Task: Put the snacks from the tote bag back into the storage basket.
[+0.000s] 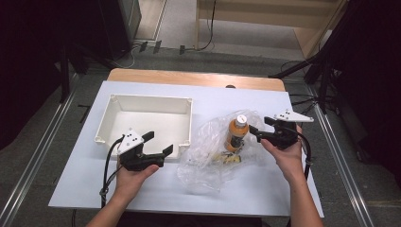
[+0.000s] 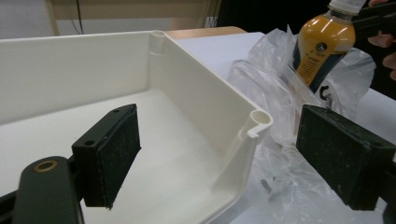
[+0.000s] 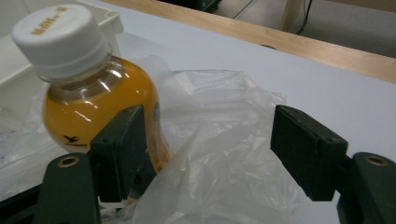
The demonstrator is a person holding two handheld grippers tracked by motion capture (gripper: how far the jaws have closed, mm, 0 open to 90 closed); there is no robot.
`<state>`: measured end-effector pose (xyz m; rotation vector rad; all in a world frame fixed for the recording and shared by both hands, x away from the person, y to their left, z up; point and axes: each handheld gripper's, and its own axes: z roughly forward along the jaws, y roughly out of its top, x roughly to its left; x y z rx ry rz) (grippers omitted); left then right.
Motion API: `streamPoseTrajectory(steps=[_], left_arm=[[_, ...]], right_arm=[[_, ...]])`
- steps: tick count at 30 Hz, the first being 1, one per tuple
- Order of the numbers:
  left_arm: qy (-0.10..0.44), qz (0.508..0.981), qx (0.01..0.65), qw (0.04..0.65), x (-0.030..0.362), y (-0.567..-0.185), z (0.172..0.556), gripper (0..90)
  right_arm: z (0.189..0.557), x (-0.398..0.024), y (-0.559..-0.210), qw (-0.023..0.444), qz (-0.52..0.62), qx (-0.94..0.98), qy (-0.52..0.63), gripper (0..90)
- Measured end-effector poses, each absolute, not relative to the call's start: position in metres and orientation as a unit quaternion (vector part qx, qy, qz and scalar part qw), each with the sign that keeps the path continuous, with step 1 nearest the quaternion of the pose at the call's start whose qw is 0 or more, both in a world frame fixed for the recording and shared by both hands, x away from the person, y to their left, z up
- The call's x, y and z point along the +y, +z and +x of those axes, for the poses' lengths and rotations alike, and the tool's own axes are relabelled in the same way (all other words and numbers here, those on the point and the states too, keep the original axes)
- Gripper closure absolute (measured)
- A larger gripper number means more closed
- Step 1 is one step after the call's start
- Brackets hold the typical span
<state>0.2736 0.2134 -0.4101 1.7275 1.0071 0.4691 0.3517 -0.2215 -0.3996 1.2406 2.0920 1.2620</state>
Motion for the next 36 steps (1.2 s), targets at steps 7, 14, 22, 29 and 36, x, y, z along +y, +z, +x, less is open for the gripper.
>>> streamPoseTrajectory(steps=[7,14,22,29,36], left_arm=[[0.210,0.713,0.428,0.514,0.239,-0.405,0.271,13.6],[0.218,0.710,0.443,0.503,0.262,-0.406,0.270,13.3],[0.222,0.704,0.456,0.497,0.283,-0.408,0.270,13.3],[0.225,0.707,0.460,0.489,0.290,-0.410,0.269,13.3],[0.226,0.706,0.467,0.483,0.300,-0.412,0.265,13.3]], right_arm=[[0.348,-0.221,-0.396,0.186,0.428,0.752,0.466,26.7],[0.346,-0.218,-0.392,0.167,0.410,0.758,0.479,25.4],[0.346,-0.209,-0.392,0.151,0.388,0.775,0.476,23.0],[0.347,-0.199,-0.391,0.147,0.379,0.785,0.466,22.8],[0.349,-0.192,-0.393,0.140,0.377,0.789,0.465,22.8]])
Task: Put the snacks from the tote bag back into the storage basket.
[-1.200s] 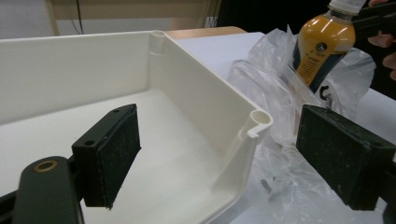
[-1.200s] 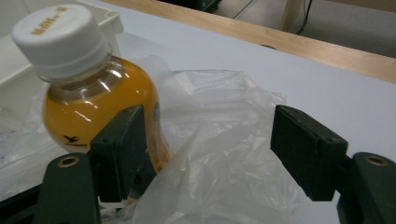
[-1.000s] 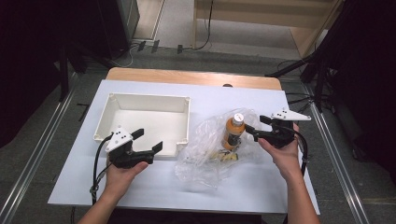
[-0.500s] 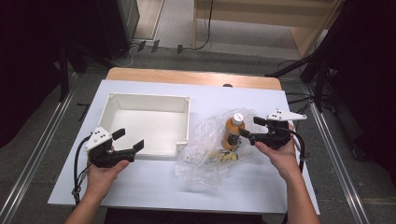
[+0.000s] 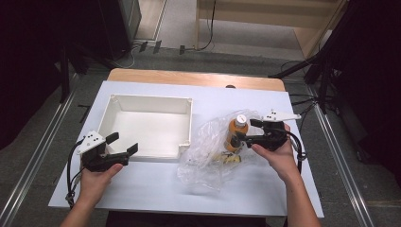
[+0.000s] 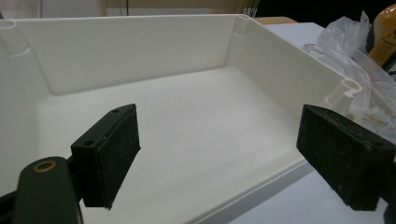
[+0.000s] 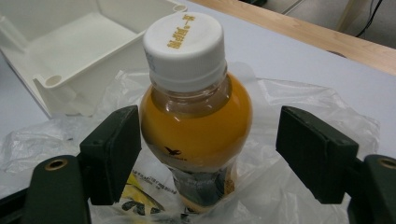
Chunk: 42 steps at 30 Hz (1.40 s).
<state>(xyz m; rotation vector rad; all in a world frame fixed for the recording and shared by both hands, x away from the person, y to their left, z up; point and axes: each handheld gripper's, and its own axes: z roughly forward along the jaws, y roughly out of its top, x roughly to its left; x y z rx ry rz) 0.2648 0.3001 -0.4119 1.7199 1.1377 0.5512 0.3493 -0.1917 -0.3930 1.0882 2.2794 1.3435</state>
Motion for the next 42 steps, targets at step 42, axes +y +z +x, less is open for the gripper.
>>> streamPoseTrajectory(steps=[42], left_arm=[[0.235,0.699,0.460,0.495,0.334,-0.409,0.248,1.7]], right_arm=[[0.360,-0.171,-0.409,0.128,0.382,0.801,0.443,26.4]])
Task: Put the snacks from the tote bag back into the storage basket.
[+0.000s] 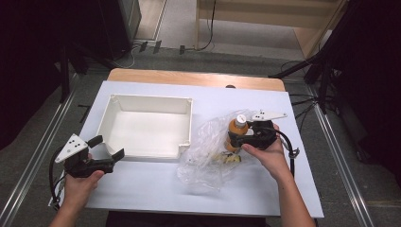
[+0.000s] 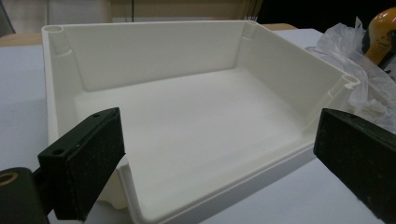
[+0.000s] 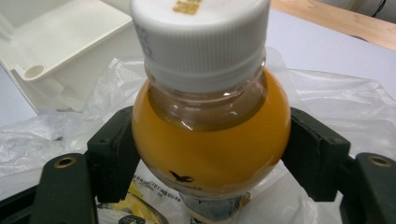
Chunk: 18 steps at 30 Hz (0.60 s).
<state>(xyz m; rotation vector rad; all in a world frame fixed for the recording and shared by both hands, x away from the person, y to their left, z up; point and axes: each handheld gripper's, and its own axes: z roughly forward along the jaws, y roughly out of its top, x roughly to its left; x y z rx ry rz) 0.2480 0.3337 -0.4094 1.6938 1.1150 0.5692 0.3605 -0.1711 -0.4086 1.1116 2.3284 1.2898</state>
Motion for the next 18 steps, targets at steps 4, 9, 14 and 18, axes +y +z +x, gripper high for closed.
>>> streamPoseTrajectory(steps=[4,9,14,18], left_arm=[[0.228,0.701,0.460,0.495,0.3352,-0.4103,0.2493,1.6],[0.231,0.700,0.461,0.494,0.3357,-0.4106,0.2504,1.6],[0.229,0.698,0.462,0.497,0.3376,-0.4105,0.2512,1.6],[0.228,0.699,0.462,0.496,0.3379,-0.4113,0.2520,1.7]], right_arm=[[0.3608,-0.1700,-0.4100,0.126,0.382,0.803,0.441,28.2],[0.3591,-0.1674,-0.4100,0.136,0.381,0.806,0.432,30.2],[0.3592,-0.1669,-0.4084,0.133,0.391,0.804,0.427,30.9],[0.3590,-0.1663,-0.4072,0.134,0.395,0.804,0.424,31.0]])
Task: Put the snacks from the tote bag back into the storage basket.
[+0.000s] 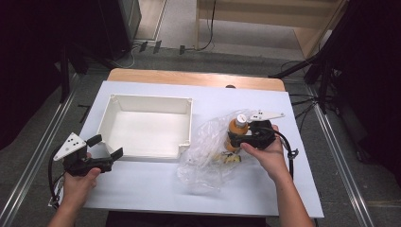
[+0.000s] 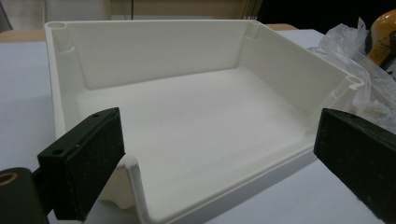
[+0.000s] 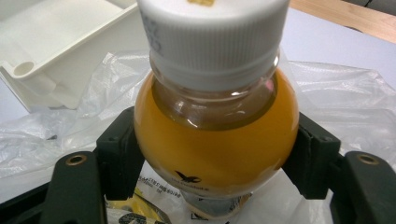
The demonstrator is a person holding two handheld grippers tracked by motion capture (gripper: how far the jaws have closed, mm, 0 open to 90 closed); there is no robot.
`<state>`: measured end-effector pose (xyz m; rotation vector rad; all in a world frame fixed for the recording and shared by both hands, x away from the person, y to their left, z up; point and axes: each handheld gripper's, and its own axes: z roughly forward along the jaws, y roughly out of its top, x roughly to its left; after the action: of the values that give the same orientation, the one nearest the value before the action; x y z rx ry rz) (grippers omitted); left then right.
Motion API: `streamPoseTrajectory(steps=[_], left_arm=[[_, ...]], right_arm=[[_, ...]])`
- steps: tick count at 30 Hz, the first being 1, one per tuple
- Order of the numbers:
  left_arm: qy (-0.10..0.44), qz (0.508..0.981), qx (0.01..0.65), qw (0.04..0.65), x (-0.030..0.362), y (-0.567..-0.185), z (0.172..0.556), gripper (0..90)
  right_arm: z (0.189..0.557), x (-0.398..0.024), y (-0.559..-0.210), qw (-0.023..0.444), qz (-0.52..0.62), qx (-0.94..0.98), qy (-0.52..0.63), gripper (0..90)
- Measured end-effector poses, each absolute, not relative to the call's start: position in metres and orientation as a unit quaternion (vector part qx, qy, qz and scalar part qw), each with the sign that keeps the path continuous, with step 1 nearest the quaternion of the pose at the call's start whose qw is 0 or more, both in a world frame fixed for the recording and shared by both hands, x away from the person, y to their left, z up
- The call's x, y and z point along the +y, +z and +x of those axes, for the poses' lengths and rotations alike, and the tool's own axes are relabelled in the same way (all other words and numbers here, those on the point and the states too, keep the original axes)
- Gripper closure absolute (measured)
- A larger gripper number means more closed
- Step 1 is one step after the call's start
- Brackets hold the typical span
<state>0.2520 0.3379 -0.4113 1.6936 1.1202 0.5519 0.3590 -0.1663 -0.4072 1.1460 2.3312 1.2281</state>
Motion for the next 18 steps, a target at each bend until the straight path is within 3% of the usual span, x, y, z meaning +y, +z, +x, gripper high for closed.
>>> streamPoseTrajectory(steps=[18], left_arm=[[0.223,0.701,0.460,0.497,0.335,-0.412,0.253,1.7]], right_arm=[[0.352,-0.164,-0.378,0.145,0.381,0.801,0.439,31.0]])
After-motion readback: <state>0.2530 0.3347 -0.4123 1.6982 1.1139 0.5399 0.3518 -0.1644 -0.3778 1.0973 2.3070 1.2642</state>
